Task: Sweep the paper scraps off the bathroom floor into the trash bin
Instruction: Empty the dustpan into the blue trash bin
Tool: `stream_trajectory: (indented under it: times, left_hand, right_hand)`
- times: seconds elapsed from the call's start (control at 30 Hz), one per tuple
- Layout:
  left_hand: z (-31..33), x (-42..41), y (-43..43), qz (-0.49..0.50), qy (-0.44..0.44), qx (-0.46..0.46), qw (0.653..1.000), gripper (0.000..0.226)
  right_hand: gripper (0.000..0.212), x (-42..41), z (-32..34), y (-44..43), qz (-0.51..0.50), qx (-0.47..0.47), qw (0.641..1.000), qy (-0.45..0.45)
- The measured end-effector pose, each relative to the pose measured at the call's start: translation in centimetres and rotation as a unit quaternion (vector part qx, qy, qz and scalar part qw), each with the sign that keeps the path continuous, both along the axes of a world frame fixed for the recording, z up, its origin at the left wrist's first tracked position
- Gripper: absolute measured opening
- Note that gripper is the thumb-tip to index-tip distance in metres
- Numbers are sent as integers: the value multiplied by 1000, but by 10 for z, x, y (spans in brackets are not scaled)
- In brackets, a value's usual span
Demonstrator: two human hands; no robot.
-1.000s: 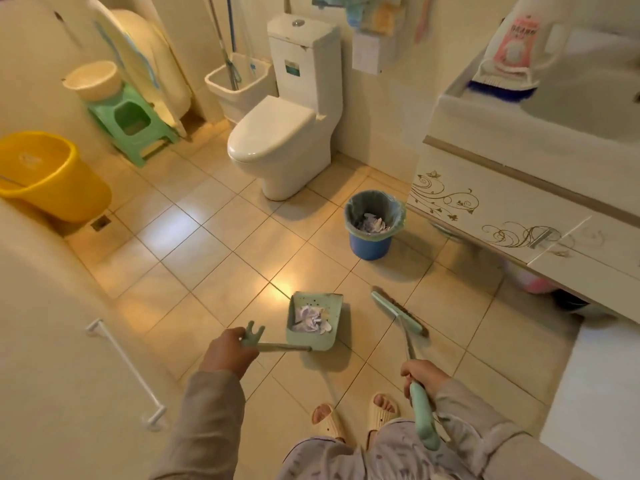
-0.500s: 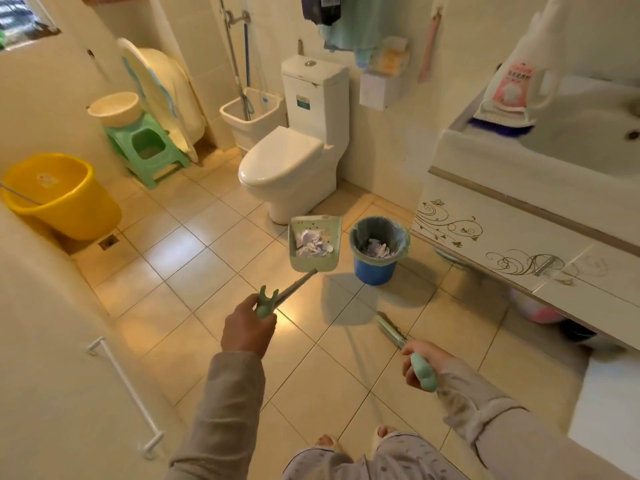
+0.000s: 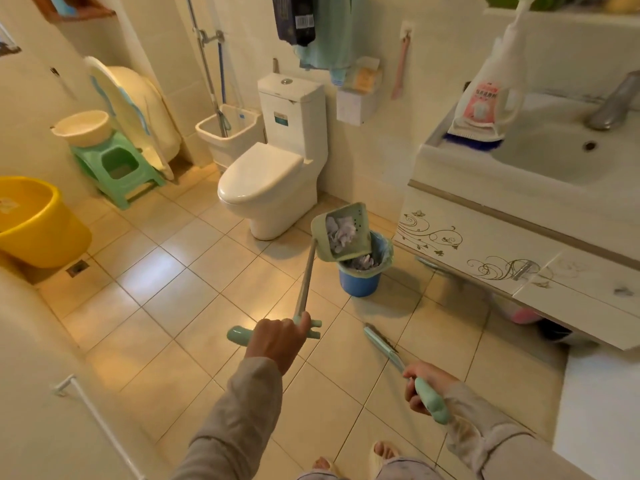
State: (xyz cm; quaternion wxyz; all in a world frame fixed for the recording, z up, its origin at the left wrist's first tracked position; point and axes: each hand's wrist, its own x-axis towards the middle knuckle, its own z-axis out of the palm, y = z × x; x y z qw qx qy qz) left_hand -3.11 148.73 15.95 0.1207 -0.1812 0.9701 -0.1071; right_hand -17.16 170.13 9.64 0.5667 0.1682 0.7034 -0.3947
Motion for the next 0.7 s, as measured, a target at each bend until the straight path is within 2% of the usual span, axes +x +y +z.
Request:
stream_trajectory:
  times: [0.13, 0.3, 0.4, 0.53, 0.7]
  left_hand:
    - [-15, -1, 5, 22, -15, 11, 1000, 52]
    - [-22, 0, 5, 29, -30, 17, 999, 51]
    - [-26, 2, 5, -25, -64, -3, 998, 50]
    - [-34, 9, 5, -124, -142, -42, 981, 49]
    - [-39, 7, 14, -134, -182, -28, 974, 50]
  right_hand:
    - [42, 0, -3, 3, 6, 7, 1000, -4]
    - [37, -2, -5, 4, -51, -10, 998, -17]
    - [37, -1, -5, 3, -51, -10, 999, -15]
    - [41, 1, -5, -2, 1, 13, 1000, 12]
    - [38, 3, -8, 2, 6, 16, 1000, 12]
